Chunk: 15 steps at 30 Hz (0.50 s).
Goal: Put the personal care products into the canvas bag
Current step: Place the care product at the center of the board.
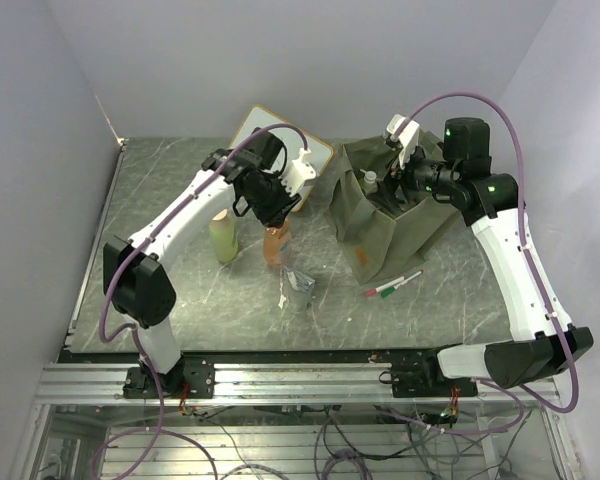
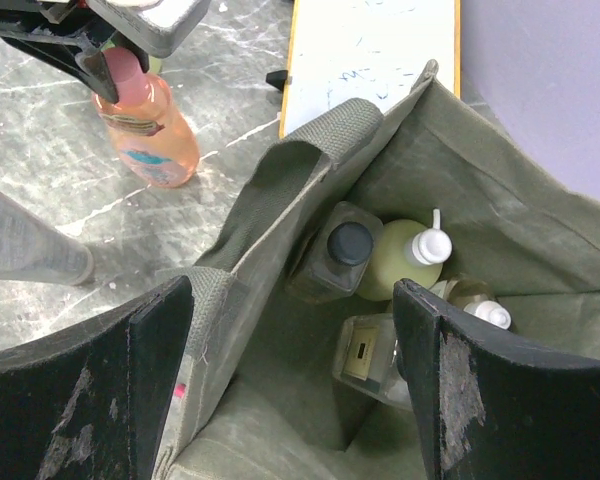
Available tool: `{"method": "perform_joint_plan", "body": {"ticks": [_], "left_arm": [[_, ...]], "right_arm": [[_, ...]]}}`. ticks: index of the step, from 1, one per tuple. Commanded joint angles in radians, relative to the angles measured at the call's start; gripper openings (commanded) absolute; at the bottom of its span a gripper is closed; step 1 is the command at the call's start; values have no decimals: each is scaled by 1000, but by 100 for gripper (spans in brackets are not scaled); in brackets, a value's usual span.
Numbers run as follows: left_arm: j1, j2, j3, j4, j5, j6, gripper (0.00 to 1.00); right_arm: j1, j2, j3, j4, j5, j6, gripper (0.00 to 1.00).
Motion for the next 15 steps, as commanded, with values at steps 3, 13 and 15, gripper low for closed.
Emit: {"method": "perform_joint_plan", "body": {"ticks": [3,13,15], "left_arm": [[-6,-58,-31,63,30,-3,30],[-3,-114,0,43,11,9,83],[7,-150,-10,63,-13,-2,88]], "right_arm": [[13,1,-2,-5,-32,-19,80],[102,51,40,-34,-35,-85,80],[129,65,48,-24,-30,-77,81]]}}
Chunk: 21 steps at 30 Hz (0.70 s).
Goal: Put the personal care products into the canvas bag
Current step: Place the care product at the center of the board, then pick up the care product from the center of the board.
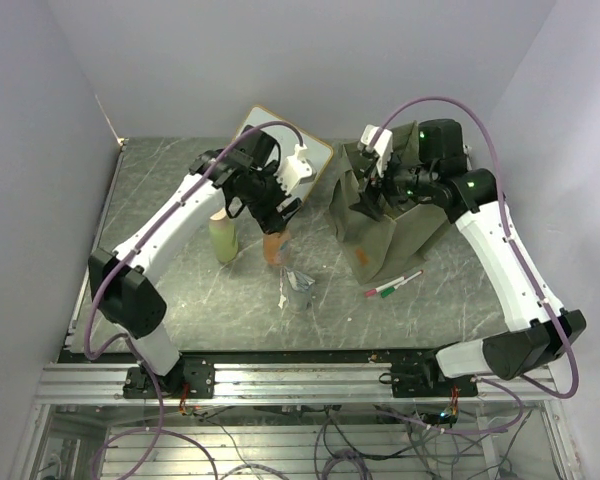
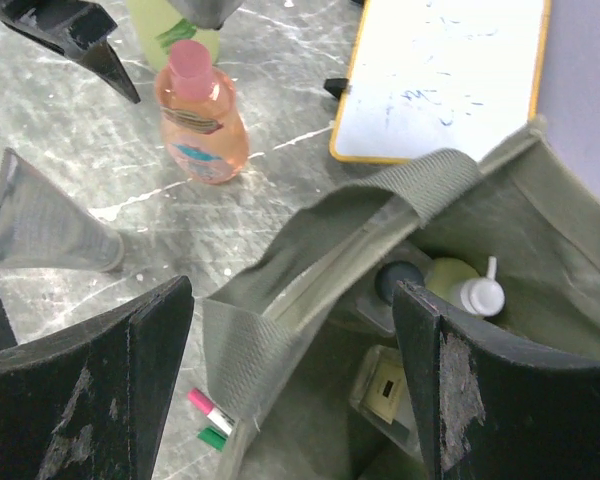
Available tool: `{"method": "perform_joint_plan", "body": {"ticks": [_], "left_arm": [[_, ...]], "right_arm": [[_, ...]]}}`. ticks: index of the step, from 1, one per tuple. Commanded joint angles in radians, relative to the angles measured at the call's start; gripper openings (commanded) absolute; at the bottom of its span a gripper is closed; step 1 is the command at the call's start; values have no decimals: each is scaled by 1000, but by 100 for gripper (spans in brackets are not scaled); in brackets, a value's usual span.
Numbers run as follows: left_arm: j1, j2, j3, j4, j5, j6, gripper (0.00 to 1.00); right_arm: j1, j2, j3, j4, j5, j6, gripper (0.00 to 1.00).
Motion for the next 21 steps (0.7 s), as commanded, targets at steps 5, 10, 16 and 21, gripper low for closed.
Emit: {"method": "perform_joint_plan", "body": {"ticks": [5,10,16,21], "left_arm": [[113,-170,-33,114,-23,-74,91],[279,-251,-67,185,-51,-156,92],[445,-339,-131,280,-162,-261,99],[495,-375,-156,294,-185,-262,100]], "right_arm": [[126,63,66,57,21,37,81],[248,151,120,93,59,91,80],[338,309,179,172,197,264,80],[394,400,211,194,317,319,79]]}}
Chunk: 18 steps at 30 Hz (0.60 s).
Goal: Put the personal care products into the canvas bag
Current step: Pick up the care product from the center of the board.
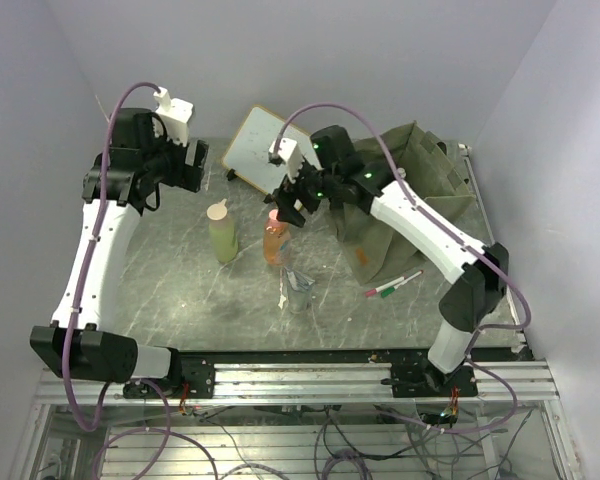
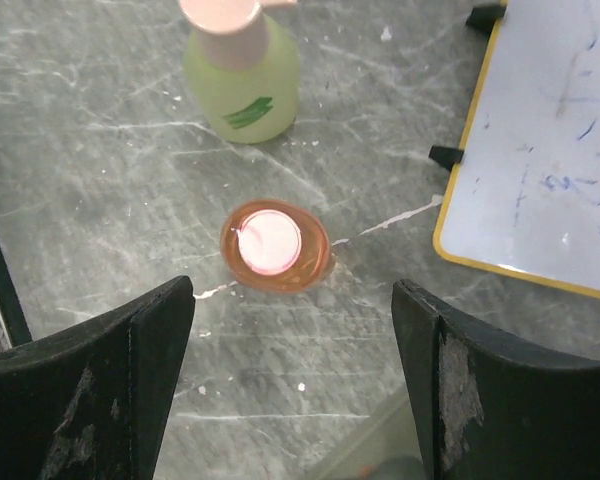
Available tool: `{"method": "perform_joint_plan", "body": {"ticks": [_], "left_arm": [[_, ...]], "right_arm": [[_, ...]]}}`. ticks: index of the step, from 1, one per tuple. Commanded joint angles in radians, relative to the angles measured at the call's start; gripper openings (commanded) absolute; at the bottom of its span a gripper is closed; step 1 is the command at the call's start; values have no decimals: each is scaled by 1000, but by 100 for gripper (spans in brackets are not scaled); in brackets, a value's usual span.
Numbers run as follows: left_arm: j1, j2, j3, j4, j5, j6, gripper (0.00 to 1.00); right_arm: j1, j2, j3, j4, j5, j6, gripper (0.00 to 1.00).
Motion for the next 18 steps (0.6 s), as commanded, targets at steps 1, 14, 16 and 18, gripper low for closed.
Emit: {"method": "perform_joint_plan", "body": {"ticks": [1,14,16,18], "left_arm": [[26,-38,-25,61,-46,-28,100],[26,-96,-90,79,-55,-2,100],[27,-99,-94,82,-53,0,100],[27,-101,-96,87,-59,-1,100]], "right_arm": [[44,54,46,46,140,100,79],[121,174,93,4,266,130,67],[123,176,93,2,265,129,65],[124,176,91,-3,257,126,62]]}}
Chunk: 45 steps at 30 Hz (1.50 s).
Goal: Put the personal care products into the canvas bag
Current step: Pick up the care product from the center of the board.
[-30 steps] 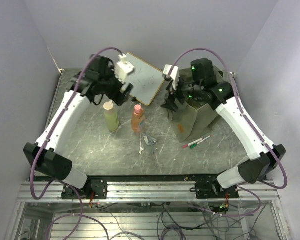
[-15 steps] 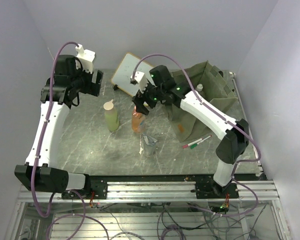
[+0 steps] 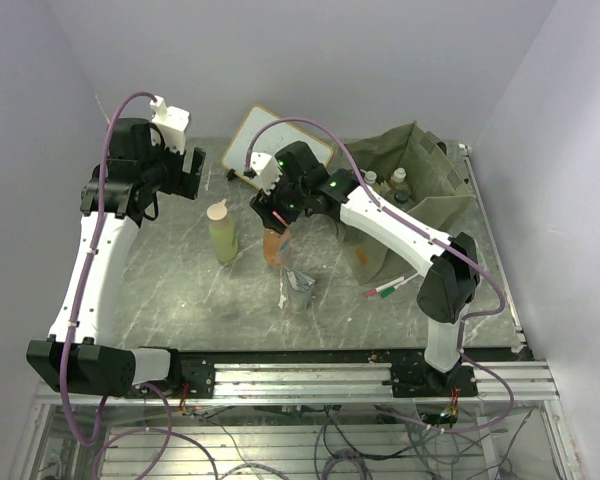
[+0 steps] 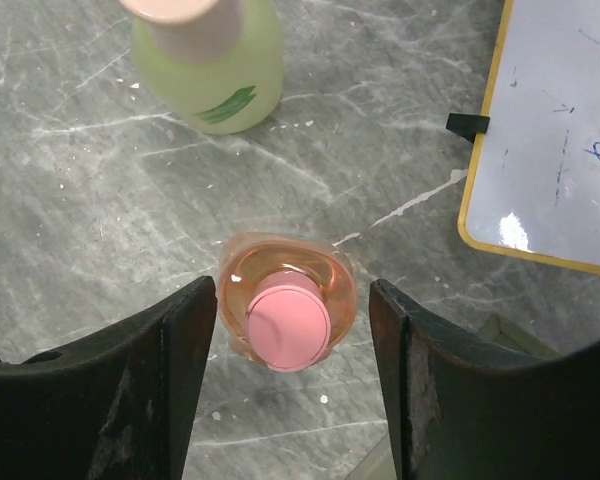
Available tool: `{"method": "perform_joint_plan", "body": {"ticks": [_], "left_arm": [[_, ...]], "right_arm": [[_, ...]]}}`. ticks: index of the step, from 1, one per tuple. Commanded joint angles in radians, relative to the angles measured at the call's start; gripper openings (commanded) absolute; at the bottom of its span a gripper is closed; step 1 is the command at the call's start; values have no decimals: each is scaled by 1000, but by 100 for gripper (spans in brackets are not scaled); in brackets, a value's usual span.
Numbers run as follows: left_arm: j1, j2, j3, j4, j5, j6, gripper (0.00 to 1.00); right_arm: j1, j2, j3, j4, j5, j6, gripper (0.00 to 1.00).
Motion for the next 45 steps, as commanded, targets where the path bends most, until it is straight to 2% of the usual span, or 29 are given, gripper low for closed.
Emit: {"method": "perform_joint_plan", "body": {"ticks": [1,25,34,45], "left_arm": [[7,-24,-7,49,-15,9,100],[9,-62,-39,83,-50,17,99],[9,-56,-36,82,-45,18,99],[9,-50,-33,79,-39,18,99]], "right_arm": [[1,6,25,-6,14,9,60],[2,58,61,-36,4,1,44],[1,52,63,-44,18,-5,45],[2,33,45,-44,32,-17,40]]}}
